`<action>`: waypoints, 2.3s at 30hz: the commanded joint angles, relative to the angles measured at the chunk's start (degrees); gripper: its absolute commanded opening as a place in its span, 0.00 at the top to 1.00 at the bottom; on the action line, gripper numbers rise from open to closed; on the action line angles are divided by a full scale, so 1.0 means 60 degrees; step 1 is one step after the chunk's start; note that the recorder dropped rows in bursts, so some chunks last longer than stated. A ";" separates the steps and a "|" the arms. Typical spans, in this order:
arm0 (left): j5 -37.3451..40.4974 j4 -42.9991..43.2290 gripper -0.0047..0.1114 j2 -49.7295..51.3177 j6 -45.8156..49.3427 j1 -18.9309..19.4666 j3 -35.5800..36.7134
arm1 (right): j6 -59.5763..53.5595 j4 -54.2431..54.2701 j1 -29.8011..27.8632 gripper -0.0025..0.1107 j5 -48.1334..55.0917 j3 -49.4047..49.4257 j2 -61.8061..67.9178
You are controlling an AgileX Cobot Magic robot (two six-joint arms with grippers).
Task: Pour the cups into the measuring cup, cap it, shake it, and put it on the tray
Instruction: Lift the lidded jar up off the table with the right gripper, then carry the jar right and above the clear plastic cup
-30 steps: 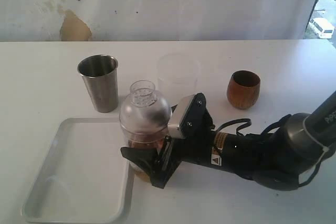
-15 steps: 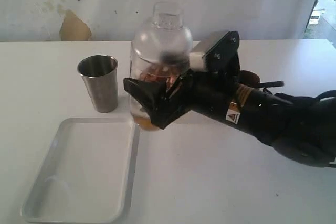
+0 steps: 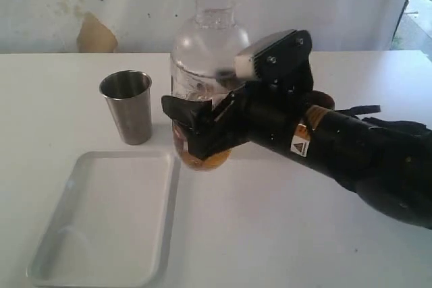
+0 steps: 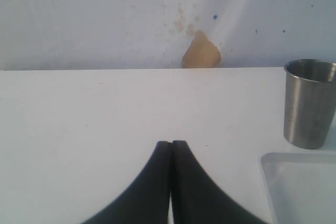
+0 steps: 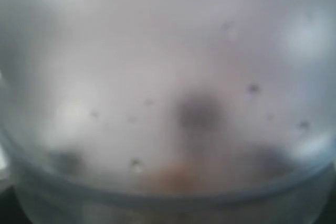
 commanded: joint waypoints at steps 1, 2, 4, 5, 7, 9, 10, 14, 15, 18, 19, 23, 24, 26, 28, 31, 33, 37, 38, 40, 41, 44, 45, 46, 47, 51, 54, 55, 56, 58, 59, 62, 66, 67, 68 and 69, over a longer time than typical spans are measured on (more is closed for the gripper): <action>-0.0099 0.0041 0.96 -0.0041 -0.0012 -0.0023 0.0048 | -0.1737 0.1286 0.0701 0.98 0.1346 -0.0446 -0.0492; -0.0099 0.0041 0.96 -0.0041 -0.0012 -0.0023 0.0048 | -0.2851 0.3139 0.0620 0.98 0.1393 -0.0425 -0.0474; -0.0099 0.0041 0.96 -0.0041 -0.0012 -0.0023 0.0048 | -0.2108 0.3177 0.0536 0.98 0.0667 -0.0272 -0.0547; -0.0099 0.0041 0.96 -0.0041 -0.0012 -0.0023 0.0048 | -0.0901 0.1346 0.0594 0.98 0.0244 -0.0254 -0.0649; -0.0099 0.0041 0.96 -0.0041 -0.0012 -0.0023 0.0048 | 0.0001 -0.0813 0.0887 0.98 0.0425 -0.0433 -0.0782; -0.0099 0.0041 0.96 -0.0041 -0.0012 -0.0023 0.0048 | -0.2049 0.2177 0.0820 0.98 0.1982 -0.0619 -0.0822; -0.0099 0.0041 0.96 -0.0041 -0.0012 -0.0023 0.0048 | -0.3063 0.3667 0.0669 0.98 0.2064 -0.0635 -0.0798; -0.0099 0.0041 0.96 -0.0041 -0.0012 -0.0023 0.0048 | -0.0668 0.0003 0.1005 0.98 0.2215 -0.0660 -0.1065; -0.0099 0.0041 0.96 -0.0041 -0.0012 -0.0023 0.0048 | -0.0825 -0.0153 0.1099 0.98 0.2490 -0.0686 -0.1075; -0.0099 0.0041 0.96 -0.0041 -0.0012 -0.0023 0.0048 | -0.3003 0.3920 0.0535 0.98 0.2899 -0.0738 -0.1056; -0.0099 0.0041 0.96 -0.0041 -0.0012 -0.0023 0.0048 | -0.3037 0.4306 0.0412 0.98 0.2725 -0.0708 -0.1056; -0.0099 0.0041 0.96 -0.0041 -0.0012 -0.0023 0.0048 | -0.1145 0.0702 0.0798 0.98 0.2512 -0.0678 -0.1400; -0.0099 0.0041 0.96 -0.0041 -0.0012 -0.0023 0.0048 | -0.1768 0.1526 0.0704 0.98 0.2622 -0.0678 -0.1400; -0.0099 0.0041 0.96 -0.0041 -0.0012 -0.0023 0.0048 | -0.2589 0.4234 0.0230 0.98 0.2476 -0.0641 -0.1400; -0.0099 0.0041 0.96 -0.0041 -0.0012 -0.0023 0.0048 | -0.1484 0.2717 0.0288 0.98 0.2212 -0.0626 -0.1523; -0.0099 0.0041 0.96 -0.0041 -0.0012 -0.0023 0.0048 | -0.1095 0.1430 0.0563 0.98 0.2450 -0.0768 -0.1611; -0.0099 0.0041 0.96 -0.0041 -0.0012 -0.0023 0.0048 | -0.2646 0.4092 0.0147 0.98 0.2572 -0.0795 -0.1556; -0.0099 0.0041 0.96 -0.0041 -0.0012 -0.0023 0.0048 | -0.0619 0.0933 0.0324 0.98 0.2553 -0.0761 -0.1746; -0.0099 0.0041 0.96 -0.0041 -0.0012 -0.0023 0.0048 | -0.0828 0.0691 0.0450 0.98 0.2743 -0.0809 -0.1746; -0.0099 0.0041 0.96 -0.0041 -0.0012 -0.0023 0.0048 | -0.2558 0.3826 0.0092 0.98 0.3146 -0.0911 -0.1609; -0.0099 0.0041 0.96 -0.0041 -0.0012 -0.0023 0.0048 | -0.2945 0.5088 -0.0105 0.98 0.2953 -0.0861 -0.1589; -0.0099 0.0041 0.96 -0.0041 -0.0012 -0.0023 0.0048 | -0.1086 0.1169 0.0435 0.98 0.2949 -0.0820 -0.1828; -0.0099 0.0041 0.96 -0.0041 -0.0012 -0.0023 0.0048 | -0.1297 0.0711 0.0617 0.98 0.3063 -0.0841 -0.1847; -0.0099 0.0041 0.96 -0.0041 -0.0012 -0.0023 0.0048 | -0.2080 0.1611 0.0548 0.98 0.3344 -0.0883 -0.1847; -0.0099 0.0041 0.96 -0.0041 -0.0012 -0.0023 0.0048 | -0.3288 0.3803 0.0238 0.98 0.3384 -0.0941 -0.1784; -0.0099 0.0041 0.96 -0.0041 -0.0012 -0.0023 0.0048 | -0.2566 0.2441 0.0264 0.98 0.3550 -0.0941 -0.2048; -0.0099 0.0041 0.96 -0.0041 -0.0012 -0.0023 0.0048 | -0.3606 0.4656 -0.0122 0.98 0.3513 -0.1005 -0.2056; -0.0099 0.0041 0.96 -0.0041 -0.0012 -0.0023 0.0048 | -0.3677 0.5322 -0.0338 0.98 0.3441 -0.1005 -0.2056; -0.0099 0.0041 0.96 -0.0041 -0.0012 -0.0023 0.0048 | -0.3677 0.4940 -0.0372 0.98 0.3473 -0.1005 -0.2151; -0.0099 0.0041 0.96 -0.0041 -0.0012 -0.0023 0.0048 | -0.4282 0.4119 -0.0519 0.98 0.3547 -0.1005 -0.2233; -0.0099 0.0041 0.96 -0.0041 -0.0012 -0.0023 0.0048 | -0.4429 0.5204 -0.0907 0.98 0.3434 -0.1010 -0.2233; -0.0099 0.0041 0.96 -0.0041 -0.0012 -0.0023 0.0048 | -0.4216 0.4035 -0.1870 0.98 0.3339 -0.1121 -0.2251; -0.0099 0.0041 0.96 -0.0041 -0.0012 -0.0023 0.0048 | -0.4828 0.3697 -0.3424 0.98 0.3857 -0.1512 -0.1869; -0.0099 0.0041 0.96 -0.0041 -0.0012 -0.0023 0.0048 | -0.5218 0.3599 -0.3732 0.98 0.3999 -0.1644 -0.1683; -0.0099 0.0041 0.96 -0.0041 -0.0012 -0.0023 0.0048 | -0.5685 0.3552 -0.3943 0.98 0.4179 -0.1826 -0.1443; -0.0099 0.0041 0.96 -0.0041 -0.0012 -0.0023 0.0048 | -0.6176 0.3533 -0.4086 0.98 0.4404 -0.2032 -0.1172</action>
